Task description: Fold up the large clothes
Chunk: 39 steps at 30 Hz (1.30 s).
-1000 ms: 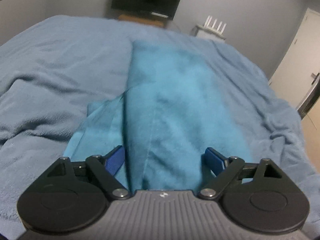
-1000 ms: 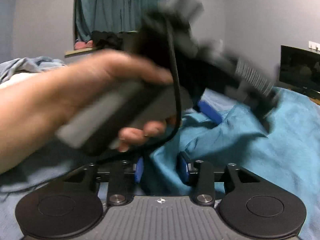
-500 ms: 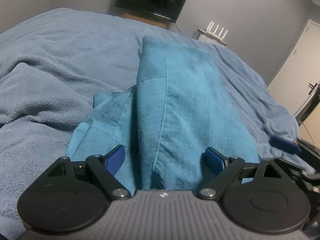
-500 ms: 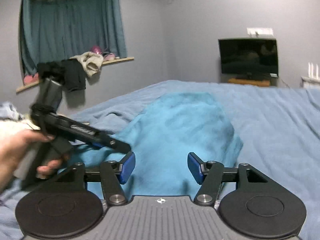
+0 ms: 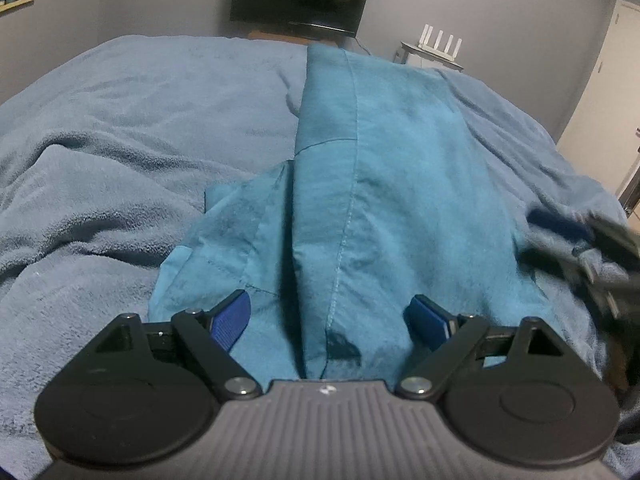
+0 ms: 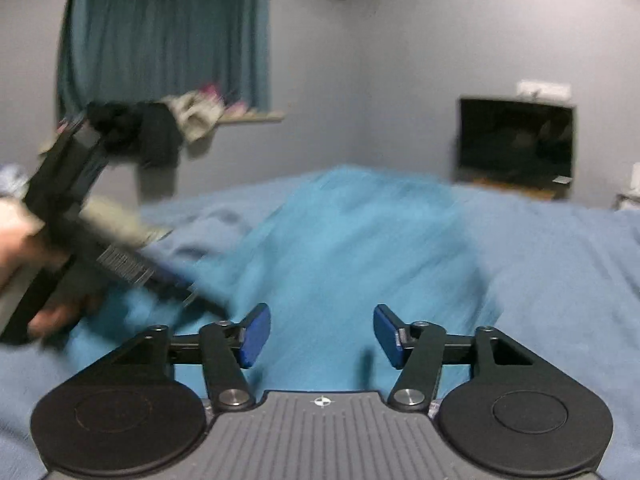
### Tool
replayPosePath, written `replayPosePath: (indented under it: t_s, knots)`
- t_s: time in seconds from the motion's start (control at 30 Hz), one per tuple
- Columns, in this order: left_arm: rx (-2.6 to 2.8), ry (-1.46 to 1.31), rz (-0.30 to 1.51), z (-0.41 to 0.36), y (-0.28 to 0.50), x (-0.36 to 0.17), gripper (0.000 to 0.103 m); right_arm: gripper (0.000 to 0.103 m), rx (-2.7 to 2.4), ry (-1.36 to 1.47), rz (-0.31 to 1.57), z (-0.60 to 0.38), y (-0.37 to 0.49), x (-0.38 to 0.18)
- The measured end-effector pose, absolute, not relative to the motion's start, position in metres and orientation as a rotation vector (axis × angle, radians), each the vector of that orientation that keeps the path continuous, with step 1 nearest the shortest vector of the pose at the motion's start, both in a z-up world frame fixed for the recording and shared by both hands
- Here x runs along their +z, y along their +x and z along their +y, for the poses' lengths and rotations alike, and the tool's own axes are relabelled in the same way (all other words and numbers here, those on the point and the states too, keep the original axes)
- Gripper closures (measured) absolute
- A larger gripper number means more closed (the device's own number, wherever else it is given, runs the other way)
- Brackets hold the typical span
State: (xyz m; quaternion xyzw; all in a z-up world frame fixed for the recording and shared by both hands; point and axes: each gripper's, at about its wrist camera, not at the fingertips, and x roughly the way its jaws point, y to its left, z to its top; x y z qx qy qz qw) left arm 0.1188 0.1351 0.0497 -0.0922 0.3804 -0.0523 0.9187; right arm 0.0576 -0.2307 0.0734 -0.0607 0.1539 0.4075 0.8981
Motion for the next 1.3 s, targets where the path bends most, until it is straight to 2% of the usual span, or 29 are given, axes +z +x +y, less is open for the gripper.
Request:
replayPosePath:
  t_s: [0.3, 0.47, 0.67, 0.73, 0.83, 1.03, 1.3]
  knots:
    - [-0.110, -0.219, 0.782, 0.141, 0.116, 0.050, 0.015, 0.043, 0.739, -0.167, 0.343, -0.163, 0.166, 0.067]
    - [-0.105, -0.245, 0.795, 0.145, 0.123, 0.047, 0.015, 0.046, 0.730, -0.270, 0.491, -0.108, 0.221, 0.047]
    - [-0.108, -0.239, 0.798, 0.144, 0.126, 0.047, 0.015, 0.045, 0.728, -0.286, 0.483, -0.095, 0.231, 0.036]
    - [-0.109, -0.238, 0.797, 0.144, 0.127, 0.047, 0.015, 0.031, 0.738, -0.215, 0.448, -0.112, 0.222, 0.041]
    - [-0.109, -0.240, 0.797, 0.144, 0.126, 0.045, 0.015, 0.021, 0.707, -0.107, 0.429, -0.151, 0.209, 0.047]
    - [-0.108, -0.239, 0.795, 0.144, 0.126, 0.045, 0.015, 0.009, 0.632, 0.147, 0.569, -0.235, 0.220, 0.035]
    - [-0.109, -0.240, 0.796, 0.144, 0.126, 0.046, 0.015, 0.004, 0.778, 0.696, 0.884, -0.285, 0.250, -0.038]
